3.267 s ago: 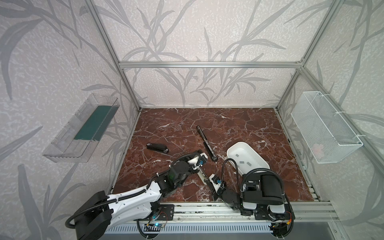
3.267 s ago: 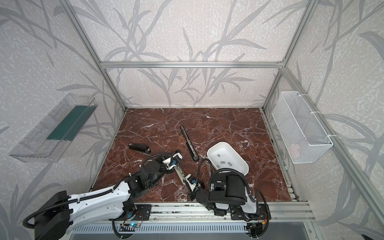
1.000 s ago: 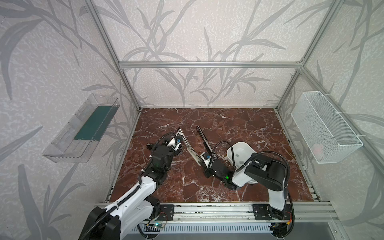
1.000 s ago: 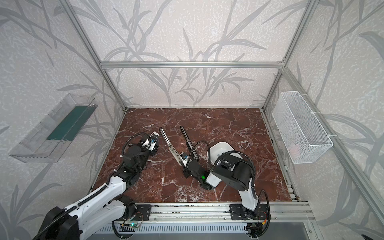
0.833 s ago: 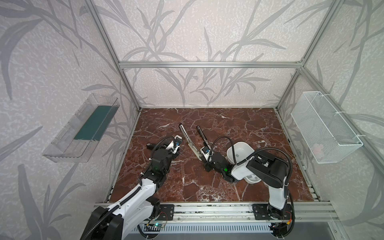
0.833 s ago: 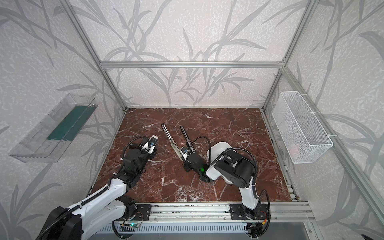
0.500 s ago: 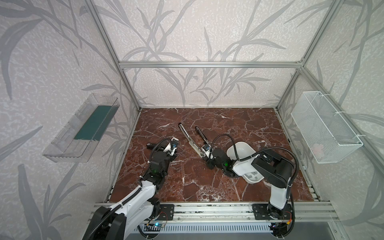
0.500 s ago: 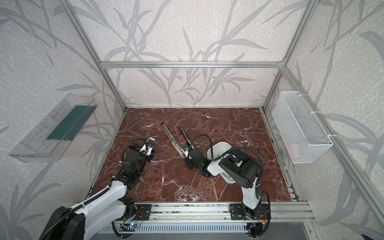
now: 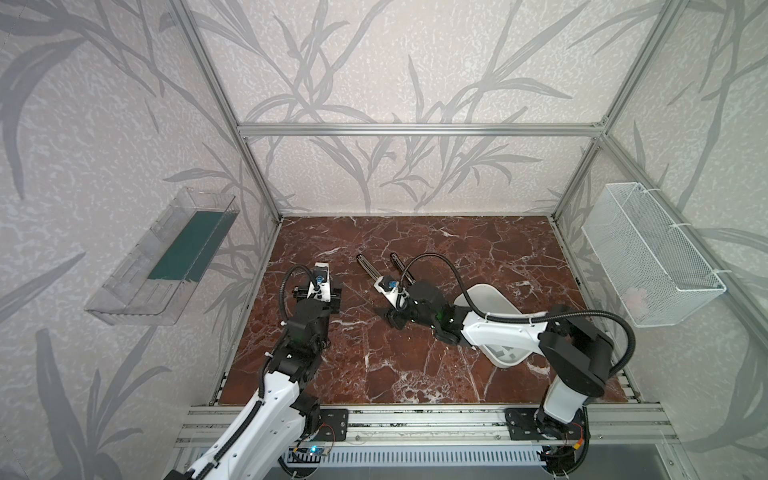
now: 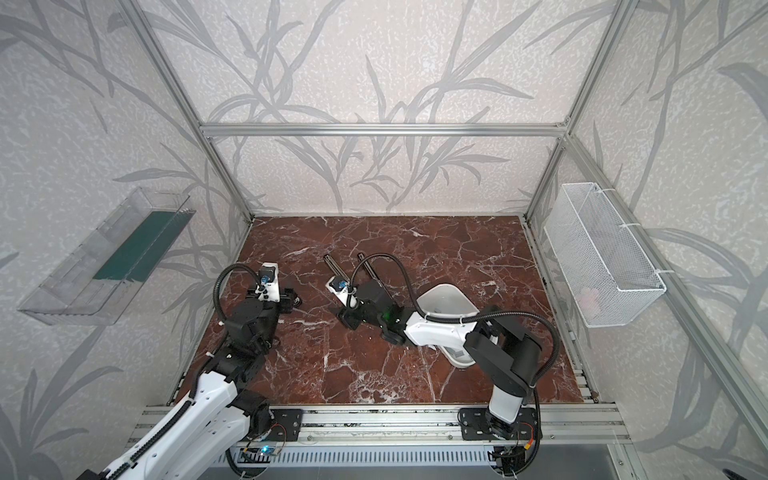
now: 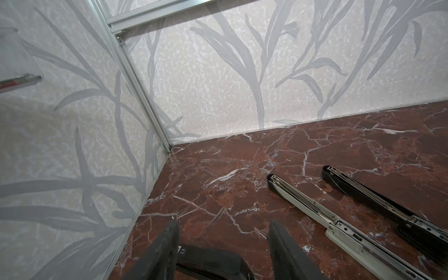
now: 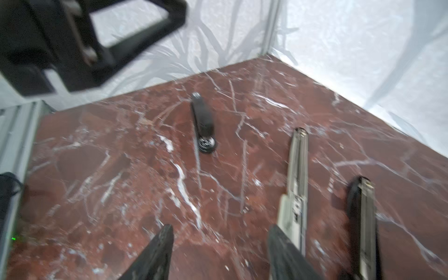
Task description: Load the staples into the stapler
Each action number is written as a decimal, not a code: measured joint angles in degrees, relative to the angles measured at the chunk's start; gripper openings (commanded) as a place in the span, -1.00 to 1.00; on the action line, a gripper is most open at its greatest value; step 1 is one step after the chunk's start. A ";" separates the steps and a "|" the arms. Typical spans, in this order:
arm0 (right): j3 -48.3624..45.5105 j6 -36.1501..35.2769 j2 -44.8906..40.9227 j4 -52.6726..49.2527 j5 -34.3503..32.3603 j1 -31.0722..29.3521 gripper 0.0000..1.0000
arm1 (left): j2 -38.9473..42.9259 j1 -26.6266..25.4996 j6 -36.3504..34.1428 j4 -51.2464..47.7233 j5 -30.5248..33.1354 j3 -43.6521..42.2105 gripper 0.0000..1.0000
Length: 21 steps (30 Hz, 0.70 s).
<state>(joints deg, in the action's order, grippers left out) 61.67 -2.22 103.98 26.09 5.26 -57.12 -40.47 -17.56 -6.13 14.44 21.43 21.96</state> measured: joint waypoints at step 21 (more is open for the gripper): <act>53.83 5.40 42.77 -16.24 7.67 -1.22 0.39 | 3.63 7.23 21.97 -16.55 2.12 6.01 0.57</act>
<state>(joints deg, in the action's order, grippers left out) 115.50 3.18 146.76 9.85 12.93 -58.35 -36.84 -10.33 15.84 -2.11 23.55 27.97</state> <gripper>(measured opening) 0.696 0.784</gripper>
